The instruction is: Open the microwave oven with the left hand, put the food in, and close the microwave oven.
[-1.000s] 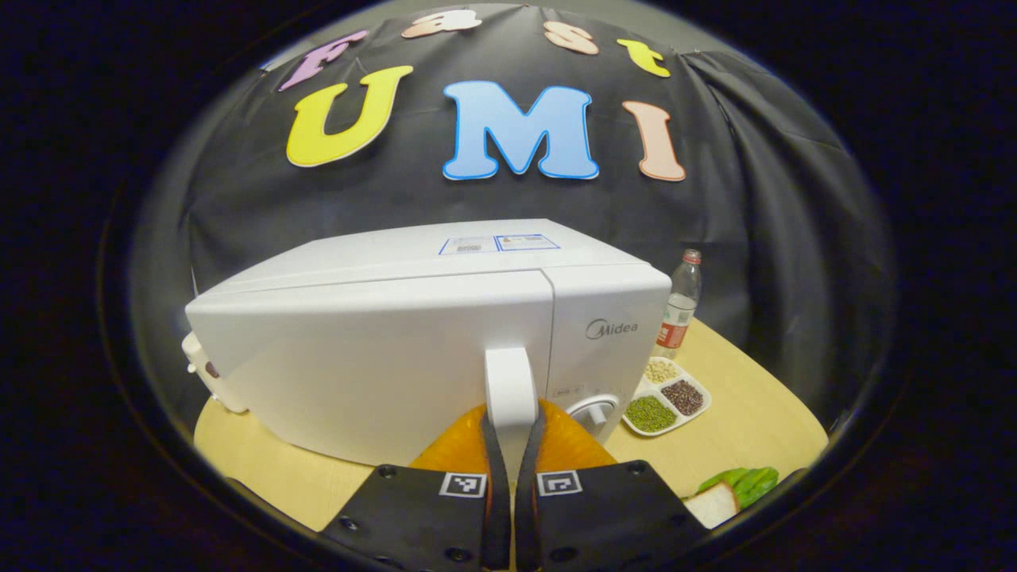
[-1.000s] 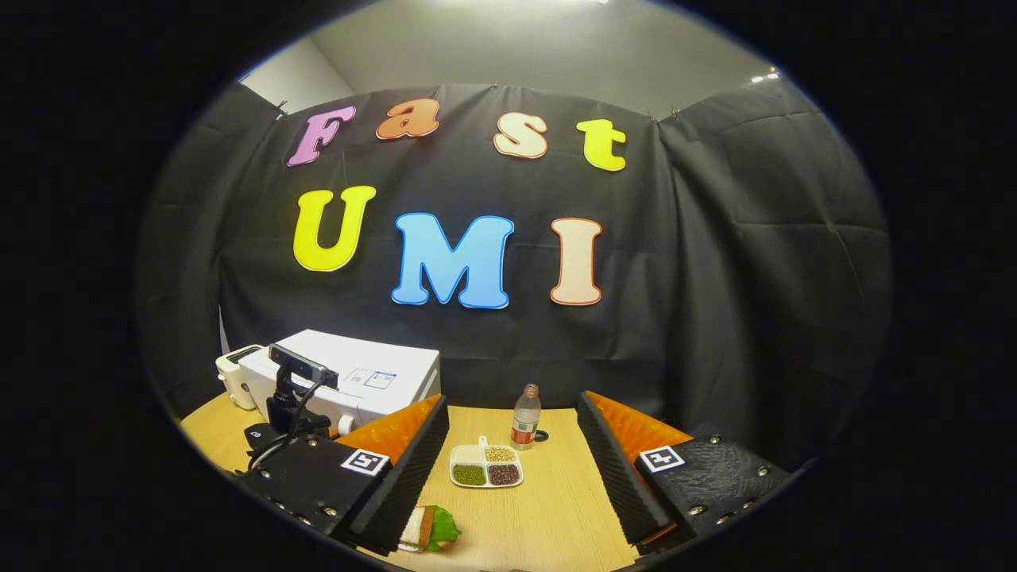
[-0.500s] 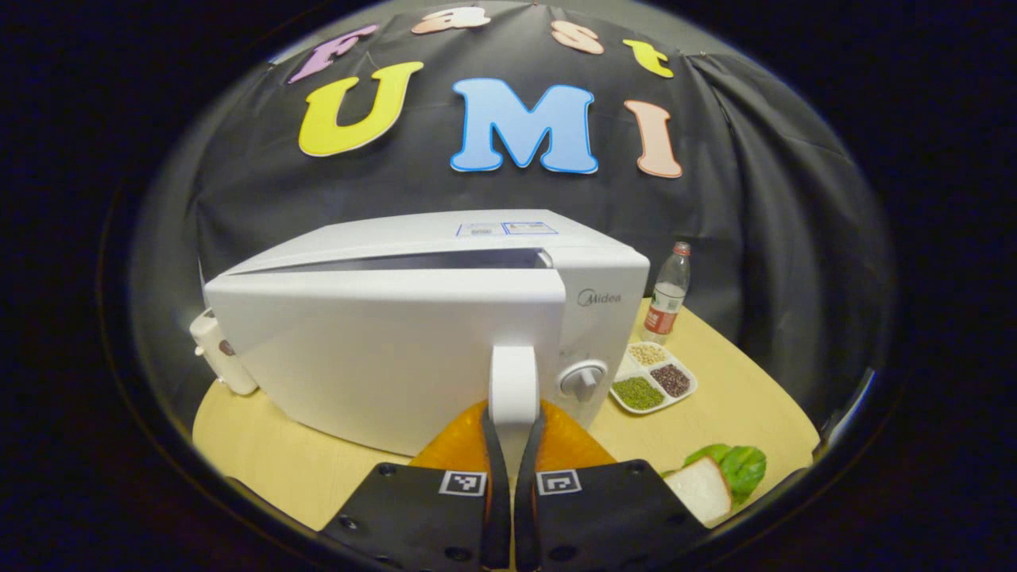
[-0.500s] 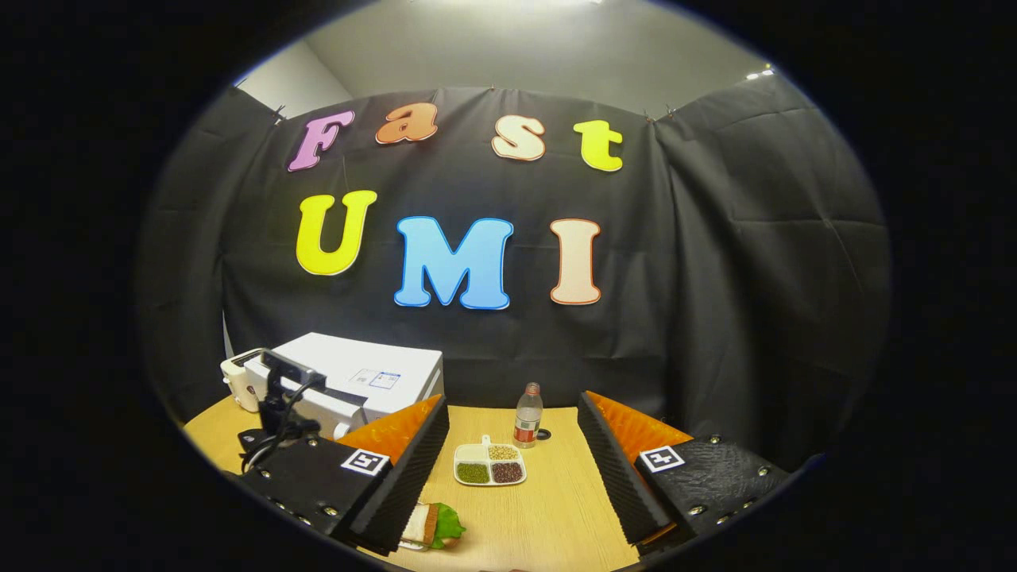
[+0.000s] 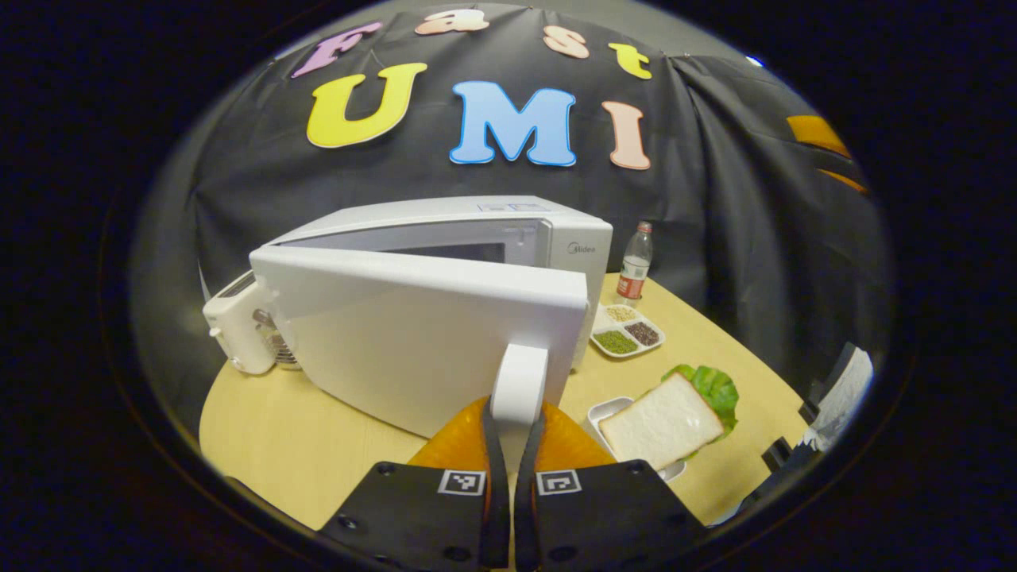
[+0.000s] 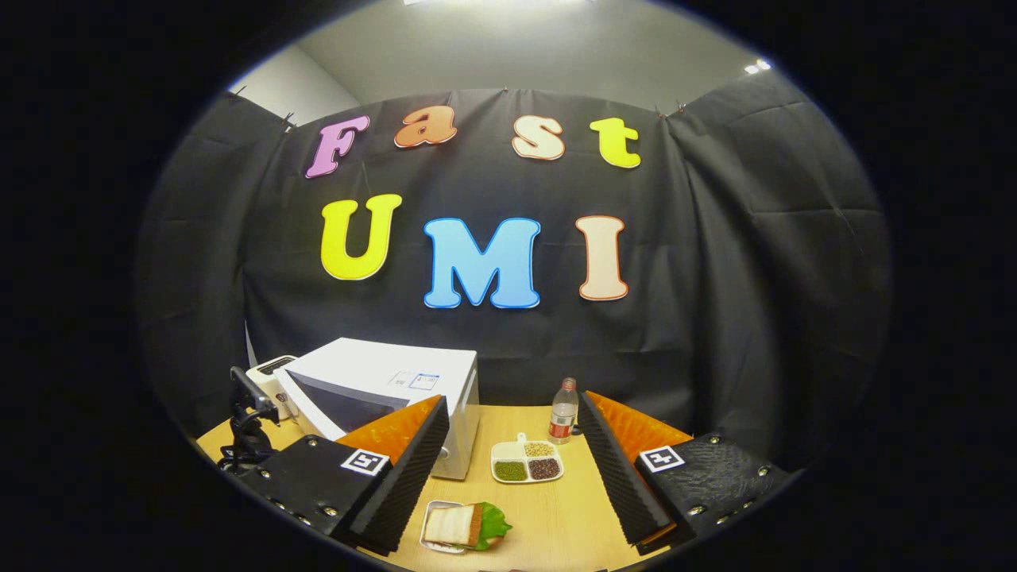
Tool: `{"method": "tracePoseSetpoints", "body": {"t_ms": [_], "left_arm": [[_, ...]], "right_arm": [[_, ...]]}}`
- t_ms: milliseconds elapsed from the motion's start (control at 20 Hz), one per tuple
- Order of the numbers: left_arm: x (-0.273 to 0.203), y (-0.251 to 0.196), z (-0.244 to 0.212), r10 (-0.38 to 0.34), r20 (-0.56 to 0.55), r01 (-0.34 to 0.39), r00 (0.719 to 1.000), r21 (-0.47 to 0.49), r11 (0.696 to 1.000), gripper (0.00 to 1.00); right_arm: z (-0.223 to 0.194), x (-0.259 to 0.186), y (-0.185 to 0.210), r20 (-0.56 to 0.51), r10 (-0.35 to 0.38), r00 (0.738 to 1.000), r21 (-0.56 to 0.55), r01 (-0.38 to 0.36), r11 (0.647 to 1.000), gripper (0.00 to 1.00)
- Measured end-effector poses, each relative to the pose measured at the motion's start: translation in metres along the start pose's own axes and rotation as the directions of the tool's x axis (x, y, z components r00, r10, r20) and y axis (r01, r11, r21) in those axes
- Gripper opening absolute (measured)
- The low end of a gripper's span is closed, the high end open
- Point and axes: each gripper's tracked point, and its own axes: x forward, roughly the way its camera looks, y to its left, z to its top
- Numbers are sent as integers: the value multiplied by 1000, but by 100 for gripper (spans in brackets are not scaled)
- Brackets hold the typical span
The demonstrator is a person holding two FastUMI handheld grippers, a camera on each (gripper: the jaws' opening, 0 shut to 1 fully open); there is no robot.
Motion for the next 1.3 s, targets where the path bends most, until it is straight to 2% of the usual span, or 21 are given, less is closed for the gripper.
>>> {"method": "tracePoseSetpoints", "body": {"t_ms": [250,600,750,1050,1200,1300], "left_arm": [[-53,29,-27,-56,5,56,998,36,998,10],[-119,94,-65,-67,-38,68,997,36,997,12],[-143,134,-79,-41,-53,43,998,45,998,12],[-178,214,-96,60,-48,-59,997,31,998,11],[-184,241,-103,77,-53,-76,996,19,997,11],[-187,252,-106,67,-52,-68,996,-6,998,14]], "right_arm": [[0,-4,35,-1,28,1000,1,-28,1000,99],[-10,-3,92,-21,61,998,11,-60,998,99],[-15,-2,120,-40,87,995,-18,-88,996,99],[-28,-2,172,-76,141,987,-50,-145,988,99],[-40,-4,186,-104,155,982,-64,-162,985,99],[-48,-6,183,-123,139,983,-72,-149,986,99]]}}
